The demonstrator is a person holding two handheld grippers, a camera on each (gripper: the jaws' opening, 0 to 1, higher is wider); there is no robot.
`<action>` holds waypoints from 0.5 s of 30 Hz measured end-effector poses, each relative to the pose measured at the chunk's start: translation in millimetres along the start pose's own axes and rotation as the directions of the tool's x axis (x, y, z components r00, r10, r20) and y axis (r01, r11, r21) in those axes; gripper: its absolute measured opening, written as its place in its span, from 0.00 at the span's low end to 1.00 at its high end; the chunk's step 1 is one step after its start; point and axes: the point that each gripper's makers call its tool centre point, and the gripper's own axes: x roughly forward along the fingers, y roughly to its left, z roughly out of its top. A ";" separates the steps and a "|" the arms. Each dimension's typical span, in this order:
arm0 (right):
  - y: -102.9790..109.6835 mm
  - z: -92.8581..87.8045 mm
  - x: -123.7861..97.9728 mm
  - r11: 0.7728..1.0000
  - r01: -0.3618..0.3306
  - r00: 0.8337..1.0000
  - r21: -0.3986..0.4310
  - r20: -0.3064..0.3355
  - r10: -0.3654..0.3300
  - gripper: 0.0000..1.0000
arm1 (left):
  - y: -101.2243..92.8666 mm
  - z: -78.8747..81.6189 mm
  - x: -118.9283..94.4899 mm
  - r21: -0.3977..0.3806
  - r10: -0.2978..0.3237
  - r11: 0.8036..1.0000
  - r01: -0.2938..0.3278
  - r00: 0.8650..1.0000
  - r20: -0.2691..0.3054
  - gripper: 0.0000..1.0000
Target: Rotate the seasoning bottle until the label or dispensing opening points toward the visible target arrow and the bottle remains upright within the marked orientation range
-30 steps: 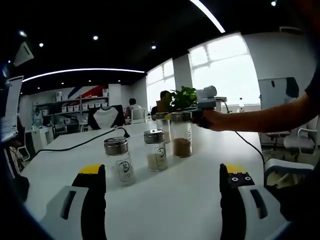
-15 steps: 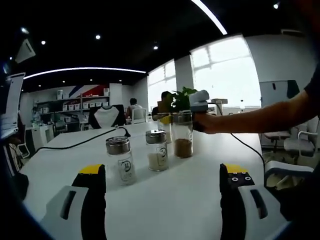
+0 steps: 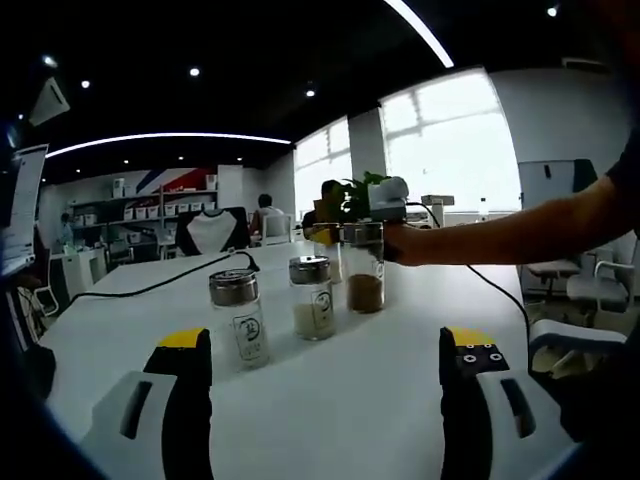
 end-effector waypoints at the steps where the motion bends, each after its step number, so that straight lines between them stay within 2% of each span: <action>1: 0.5 -0.2 -1.5 1.000 -0.002 1.000 0.004 -0.001 0.002 0.40 | -0.3 0.3 -0.1 0.001 -0.002 1.000 0.002 1.000 0.001 1.00; 3: 4.8 -0.5 -6.0 1.000 -0.019 1.000 -0.005 0.004 0.019 0.39 | -0.5 1.0 -0.4 0.003 -0.003 1.000 0.003 1.000 0.002 1.00; 6: 5.2 -0.5 -13.1 1.000 -0.002 1.000 0.003 -0.012 0.002 0.39 | 0.0 1.1 -0.5 0.001 -0.003 1.000 0.003 1.000 0.004 1.00; 8: 9.3 3.4 -18.0 0.999 -0.017 1.000 -0.035 -0.004 0.017 0.39 | -0.6 -0.2 0.6 -0.002 -0.007 1.000 0.007 1.000 0.002 1.00; 15: 13.5 16.4 -37.0 0.999 -0.023 0.999 -0.038 0.022 0.024 0.39 | -8.1 -1.2 3.5 0.004 -0.023 1.000 0.023 1.000 -0.005 1.00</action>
